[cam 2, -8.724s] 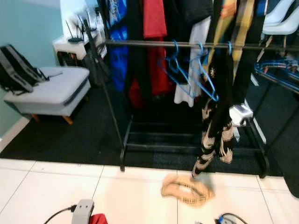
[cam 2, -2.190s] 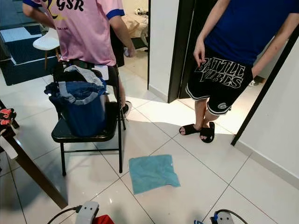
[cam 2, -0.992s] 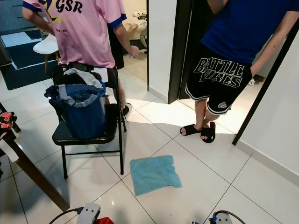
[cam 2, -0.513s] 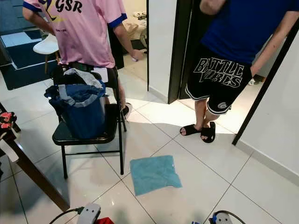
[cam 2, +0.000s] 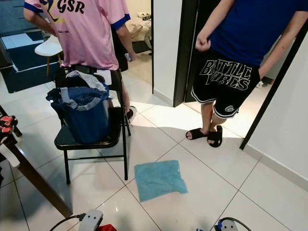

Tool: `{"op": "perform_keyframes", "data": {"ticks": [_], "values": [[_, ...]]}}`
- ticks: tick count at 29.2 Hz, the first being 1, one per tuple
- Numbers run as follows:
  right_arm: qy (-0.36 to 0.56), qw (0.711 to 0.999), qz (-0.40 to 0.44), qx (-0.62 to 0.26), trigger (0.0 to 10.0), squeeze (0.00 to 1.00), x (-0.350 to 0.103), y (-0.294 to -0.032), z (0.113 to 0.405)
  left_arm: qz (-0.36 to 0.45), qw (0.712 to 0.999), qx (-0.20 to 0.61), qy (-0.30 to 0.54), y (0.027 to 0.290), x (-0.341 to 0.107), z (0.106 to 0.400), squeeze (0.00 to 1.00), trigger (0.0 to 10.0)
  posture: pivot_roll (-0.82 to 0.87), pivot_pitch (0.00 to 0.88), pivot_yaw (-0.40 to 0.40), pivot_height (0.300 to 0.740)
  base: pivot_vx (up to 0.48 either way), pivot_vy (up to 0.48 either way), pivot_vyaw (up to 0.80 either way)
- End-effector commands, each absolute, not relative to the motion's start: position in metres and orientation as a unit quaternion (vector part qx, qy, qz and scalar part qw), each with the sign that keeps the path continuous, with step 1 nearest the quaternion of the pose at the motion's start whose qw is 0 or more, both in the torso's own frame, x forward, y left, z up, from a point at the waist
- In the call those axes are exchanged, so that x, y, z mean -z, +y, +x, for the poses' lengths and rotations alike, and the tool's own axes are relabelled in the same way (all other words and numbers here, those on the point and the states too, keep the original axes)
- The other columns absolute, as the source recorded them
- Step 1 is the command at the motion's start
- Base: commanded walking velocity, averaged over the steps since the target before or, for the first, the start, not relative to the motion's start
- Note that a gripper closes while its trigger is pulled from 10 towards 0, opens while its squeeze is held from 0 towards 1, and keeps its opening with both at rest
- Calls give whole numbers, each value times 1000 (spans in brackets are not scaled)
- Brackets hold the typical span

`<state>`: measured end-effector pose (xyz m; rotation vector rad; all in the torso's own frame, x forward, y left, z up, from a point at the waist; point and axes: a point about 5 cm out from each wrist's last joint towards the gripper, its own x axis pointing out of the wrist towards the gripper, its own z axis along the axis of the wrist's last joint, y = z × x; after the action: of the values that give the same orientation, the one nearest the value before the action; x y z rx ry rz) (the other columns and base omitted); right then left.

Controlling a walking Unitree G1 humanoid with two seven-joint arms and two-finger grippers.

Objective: Hang hanger

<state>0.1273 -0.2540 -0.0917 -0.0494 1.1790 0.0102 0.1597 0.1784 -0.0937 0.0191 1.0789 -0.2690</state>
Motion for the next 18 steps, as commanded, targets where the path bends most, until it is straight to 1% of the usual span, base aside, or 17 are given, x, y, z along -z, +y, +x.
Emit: {"op": "perform_keyframes", "data": {"ticks": [1,18], "values": [[559,828,-23,-9,10000,0,93,-252,125,17,846,129,517,184,94,157,0,10000,-55,0,-32,740,0,0,0],[559,829,-23,-13,10000,0,93,-252,125,18,845,132,518,185,94,156,0,10000,-47,0,-27,740,0,0,0]]}}
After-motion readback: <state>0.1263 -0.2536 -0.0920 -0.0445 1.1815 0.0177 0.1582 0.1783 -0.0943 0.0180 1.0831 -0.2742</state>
